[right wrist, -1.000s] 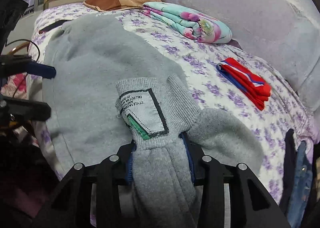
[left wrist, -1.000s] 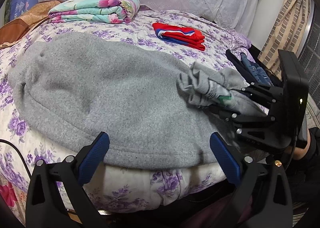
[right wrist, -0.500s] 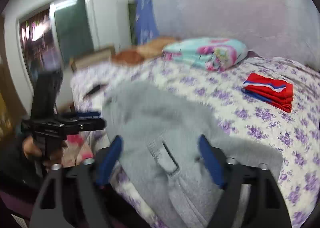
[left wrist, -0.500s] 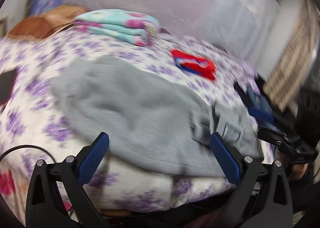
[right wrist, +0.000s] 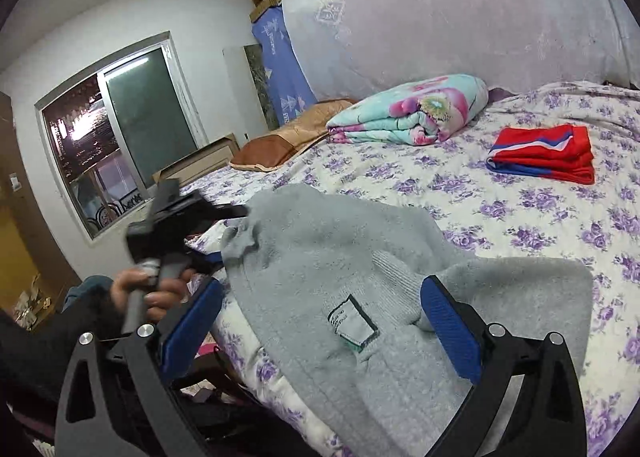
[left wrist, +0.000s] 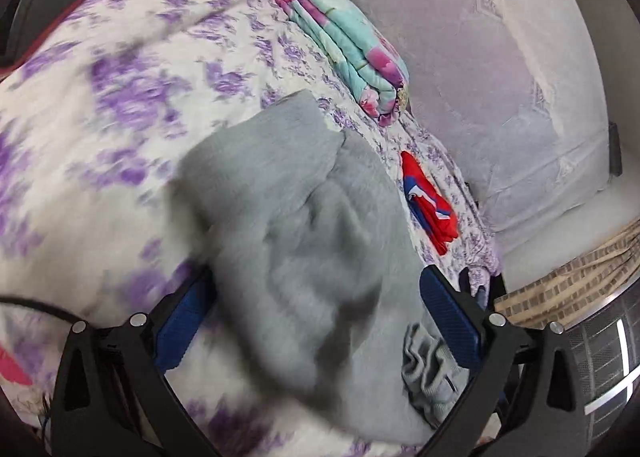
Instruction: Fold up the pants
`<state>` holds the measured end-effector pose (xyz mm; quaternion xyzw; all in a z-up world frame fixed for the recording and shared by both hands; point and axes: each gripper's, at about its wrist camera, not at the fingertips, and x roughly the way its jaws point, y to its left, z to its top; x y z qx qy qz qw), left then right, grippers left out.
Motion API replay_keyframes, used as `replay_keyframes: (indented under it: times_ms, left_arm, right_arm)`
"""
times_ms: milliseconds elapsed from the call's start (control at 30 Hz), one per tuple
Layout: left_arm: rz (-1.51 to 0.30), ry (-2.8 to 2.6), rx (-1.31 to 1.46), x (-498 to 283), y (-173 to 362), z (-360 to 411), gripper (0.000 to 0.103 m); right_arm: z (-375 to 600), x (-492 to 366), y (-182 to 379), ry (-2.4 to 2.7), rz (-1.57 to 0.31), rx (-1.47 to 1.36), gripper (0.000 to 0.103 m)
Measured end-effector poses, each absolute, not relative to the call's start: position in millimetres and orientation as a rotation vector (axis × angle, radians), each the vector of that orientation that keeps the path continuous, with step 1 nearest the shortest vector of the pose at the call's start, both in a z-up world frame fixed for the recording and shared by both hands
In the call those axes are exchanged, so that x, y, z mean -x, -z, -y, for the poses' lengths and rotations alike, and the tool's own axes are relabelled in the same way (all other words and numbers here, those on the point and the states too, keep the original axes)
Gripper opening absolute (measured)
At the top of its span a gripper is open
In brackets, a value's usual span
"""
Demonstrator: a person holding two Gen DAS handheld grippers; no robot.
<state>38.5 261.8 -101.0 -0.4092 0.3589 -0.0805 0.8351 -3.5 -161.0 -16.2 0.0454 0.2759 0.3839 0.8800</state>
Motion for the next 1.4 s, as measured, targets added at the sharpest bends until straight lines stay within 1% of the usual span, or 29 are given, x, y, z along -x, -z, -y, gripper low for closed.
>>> replay_keyframes:
  times_ms: [167, 200, 267, 300, 333, 367, 433, 567, 667, 733, 800, 867, 900, 967, 1000, 1033, 1067, 1133, 1267, 1333, 1400]
  left_arm:
    - [-0.718, 0.212, 0.869, -53.2, 96.8, -253.8, 0.098]
    - [-0.707, 0.236, 0.859, -54.2, 95.1, -250.6, 0.096]
    - [-0.689, 0.258, 0.849, -51.3, 93.6, -246.5, 0.082]
    - [-0.681, 0.265, 0.851, -50.0, 93.3, -245.8, 0.064]
    - [-0.677, 0.267, 0.857, -48.1, 93.8, -246.4, 0.039]
    - [-0.672, 0.259, 0.861, -46.2, 94.0, -247.7, 0.031]
    - [-0.650, 0.253, 0.837, -39.4, 86.4, -244.4, 0.029]
    - [-0.585, 0.278, 0.641, -29.0, 46.3, -208.7, 0.027]
    - [-0.534, 0.336, 0.478, -15.4, 9.7, -166.5, 0.025]
    - [-0.522, 0.414, 0.345, -2.4, -15.2, -121.8, 0.024]
    - [-0.520, 0.486, 0.159, 15.3, -32.6, -63.1, 0.024]
    - [-0.551, 0.556, 0.023, 27.6, -33.8, -11.2, 0.025]
    - [-0.597, 0.594, -0.055, 30.4, -25.8, 21.3, 0.028]
    - [-0.715, 0.657, -0.143, 25.5, 1.4, 65.6, 0.055]
    - [-0.809, 0.703, -0.194, 19.5, 23.8, 88.2, 0.075]
    - [-0.879, 0.729, -0.227, 15.2, 45.9, 103.7, 0.077]
    - [-0.887, 0.738, -0.242, 16.2, 54.6, 110.0, 0.078]
    - [-0.845, 0.750, -0.237, 22.5, 49.9, 110.6, 0.095]
    - [-0.805, 0.804, -0.149, 30.9, 24.1, 95.6, 0.095]
    - [-0.772, 0.847, -0.118, 41.5, 9.4, 87.4, 0.098]
    - [-0.731, 0.905, -0.087, 50.2, 1.5, 81.6, 0.098]
  right_arm:
    - [173.4, 10.6, 16.0, -0.775, -0.593, -0.152, 0.100]
    - [177.9, 11.6, 16.2, -0.766, -0.593, -0.163, 0.100]
    - [187.1, 12.0, 16.8, -0.743, -0.584, -0.184, 0.100]
    - [194.7, 12.4, 16.0, -0.729, -0.575, -0.200, 0.100]
    - [200.1, 12.5, 15.5, -0.717, -0.569, -0.212, 0.100]
    - [206.5, 12.3, 15.2, -0.704, -0.561, -0.224, 0.100]
    - [221.7, 13.0, 13.8, -0.669, -0.544, -0.251, 0.100]
    - [261.5, 14.2, 10.9, -0.576, -0.503, -0.316, 0.100]
    - [294.2, 16.8, 9.3, -0.511, -0.472, -0.377, 0.100]
    - [316.8, 22.6, 6.9, -0.462, -0.444, -0.407, 0.100]
    - [336.6, 28.8, 4.9, -0.419, -0.421, -0.424, 0.100]
    - [351.5, 34.6, 6.5, -0.385, -0.408, -0.438, 0.100]
    - [358.2, 37.4, 8.3, -0.373, -0.408, -0.448, 0.100]
    - [368.6, 38.5, 16.1, -0.360, -0.433, -0.478, 0.100]
    - [371.4, 38.1, 20.5, -0.361, -0.453, -0.494, 0.100]
    - [374.1, 38.8, 25.5, -0.367, -0.477, -0.509, 0.100]
    - [375.1, 40.6, 28.8, -0.374, -0.494, -0.513, 0.100]
    - [375.7, 42.9, 32.1, -0.382, -0.514, -0.504, 0.100]
    - [370.7, 39.6, 32.1, -0.458, -0.539, -0.533, 0.100]
    - [365.7, 35.0, 31.9, -0.531, -0.555, -0.579, 0.100]
    - [359.8, 34.0, 29.1, -0.561, -0.559, -0.596, 0.100]
